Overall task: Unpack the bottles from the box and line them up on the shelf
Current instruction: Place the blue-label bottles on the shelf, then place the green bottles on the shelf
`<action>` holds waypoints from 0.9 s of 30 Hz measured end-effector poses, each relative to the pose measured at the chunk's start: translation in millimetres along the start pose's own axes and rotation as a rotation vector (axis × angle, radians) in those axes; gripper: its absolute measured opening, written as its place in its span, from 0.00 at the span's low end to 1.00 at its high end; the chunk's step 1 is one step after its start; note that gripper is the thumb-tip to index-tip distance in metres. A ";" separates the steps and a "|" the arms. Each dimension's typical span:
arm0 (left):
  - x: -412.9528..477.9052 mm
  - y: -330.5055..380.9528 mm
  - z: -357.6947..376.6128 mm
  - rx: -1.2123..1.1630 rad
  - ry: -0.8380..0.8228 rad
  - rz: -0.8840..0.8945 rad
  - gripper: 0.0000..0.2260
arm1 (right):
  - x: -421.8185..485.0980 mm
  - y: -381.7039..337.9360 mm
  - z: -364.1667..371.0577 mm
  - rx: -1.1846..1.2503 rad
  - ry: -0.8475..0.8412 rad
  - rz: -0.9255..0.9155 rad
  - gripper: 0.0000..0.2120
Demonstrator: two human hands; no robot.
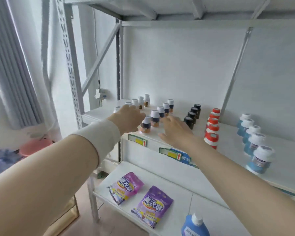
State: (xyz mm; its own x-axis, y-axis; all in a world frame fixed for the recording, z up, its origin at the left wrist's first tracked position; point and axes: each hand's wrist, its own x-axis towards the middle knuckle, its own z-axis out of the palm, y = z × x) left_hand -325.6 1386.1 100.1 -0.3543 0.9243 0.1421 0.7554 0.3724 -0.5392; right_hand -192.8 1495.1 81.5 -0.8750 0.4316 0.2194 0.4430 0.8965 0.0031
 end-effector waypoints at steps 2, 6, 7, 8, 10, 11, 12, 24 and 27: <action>-31.3 -46.2 32.2 0.009 -0.053 -0.058 0.19 | 32.0 -57.3 11.7 0.003 -0.007 -0.075 0.23; -98.2 -140.6 108.0 0.031 -0.161 -0.190 0.19 | 98.0 -180.0 43.7 -0.008 -0.045 -0.232 0.25; -116.0 -160.7 128.7 0.033 -0.205 -0.217 0.18 | 111.8 -210.1 52.6 -0.006 -0.062 -0.266 0.25; -132.0 -179.5 150.0 0.037 -0.248 -0.237 0.18 | 125.2 -238.4 62.7 -0.002 -0.073 -0.298 0.25; -157.8 -216.3 193.4 0.052 -0.321 -0.268 0.17 | 150.0 -289.4 84.3 -0.004 -0.086 -0.362 0.26; -168.4 -232.8 214.4 0.041 -0.353 -0.288 0.18 | 161.1 -312.3 97.3 -0.007 -0.096 -0.393 0.26; -177.6 -247.1 234.6 0.018 -0.379 -0.310 0.18 | 171.5 -333.1 111.8 -0.015 -0.109 -0.427 0.25; -218.0 -309.4 496.9 -0.378 -0.784 -0.565 0.20 | 303.2 -459.5 335.8 -0.127 -0.449 -0.717 0.23; -239.7 -294.1 553.3 -0.508 -0.913 -0.641 0.17 | 321.7 -474.7 389.0 -0.145 -0.571 -0.779 0.20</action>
State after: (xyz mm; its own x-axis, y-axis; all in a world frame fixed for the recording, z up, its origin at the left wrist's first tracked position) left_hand -767.9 1008.7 -234.8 -0.8432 0.2394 -0.4814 0.3587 0.9175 -0.1720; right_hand -760.5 1247.3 -228.9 -0.8791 -0.2591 -0.4001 -0.3132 0.9467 0.0751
